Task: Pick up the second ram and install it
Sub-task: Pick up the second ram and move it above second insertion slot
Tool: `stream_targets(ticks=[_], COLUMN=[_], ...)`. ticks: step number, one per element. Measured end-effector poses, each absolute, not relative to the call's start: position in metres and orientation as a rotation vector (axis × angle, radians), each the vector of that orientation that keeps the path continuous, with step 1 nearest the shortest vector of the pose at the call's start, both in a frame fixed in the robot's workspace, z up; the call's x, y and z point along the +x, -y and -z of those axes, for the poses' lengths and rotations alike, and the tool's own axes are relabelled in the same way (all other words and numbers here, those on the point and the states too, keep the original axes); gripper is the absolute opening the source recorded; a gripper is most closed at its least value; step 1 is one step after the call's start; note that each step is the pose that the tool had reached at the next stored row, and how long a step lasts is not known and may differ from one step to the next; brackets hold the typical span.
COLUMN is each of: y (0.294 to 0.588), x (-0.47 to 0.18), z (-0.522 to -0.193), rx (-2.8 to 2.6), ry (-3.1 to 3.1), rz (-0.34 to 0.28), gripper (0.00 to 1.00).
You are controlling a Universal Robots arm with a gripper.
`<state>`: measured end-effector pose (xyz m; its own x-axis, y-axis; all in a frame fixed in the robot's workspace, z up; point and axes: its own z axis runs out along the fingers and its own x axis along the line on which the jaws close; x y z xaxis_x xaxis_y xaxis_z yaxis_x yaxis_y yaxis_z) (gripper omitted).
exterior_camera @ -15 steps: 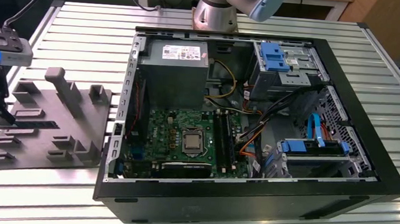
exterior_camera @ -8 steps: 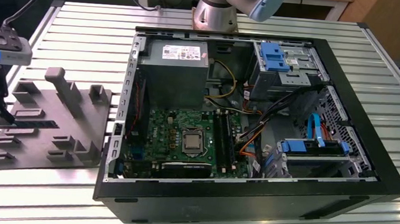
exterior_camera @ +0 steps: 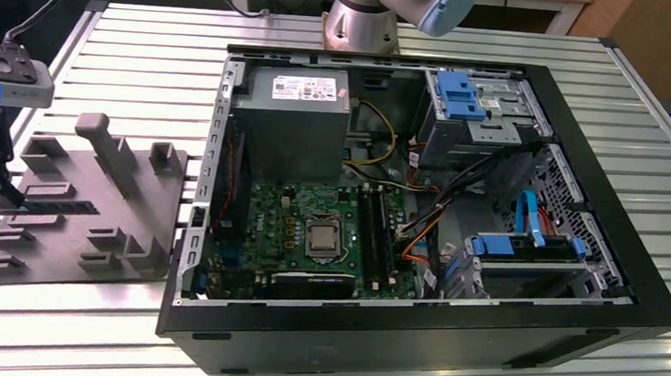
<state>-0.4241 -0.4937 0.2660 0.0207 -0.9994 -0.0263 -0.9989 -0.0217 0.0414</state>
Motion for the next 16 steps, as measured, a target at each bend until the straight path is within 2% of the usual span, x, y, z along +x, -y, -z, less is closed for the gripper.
stream_targets(ticks=[16], y=[0.494], x=[-0.424], z=[-0.277], rx=[2.237], ry=[2.190], rz=[0.076], gripper=[0.12])
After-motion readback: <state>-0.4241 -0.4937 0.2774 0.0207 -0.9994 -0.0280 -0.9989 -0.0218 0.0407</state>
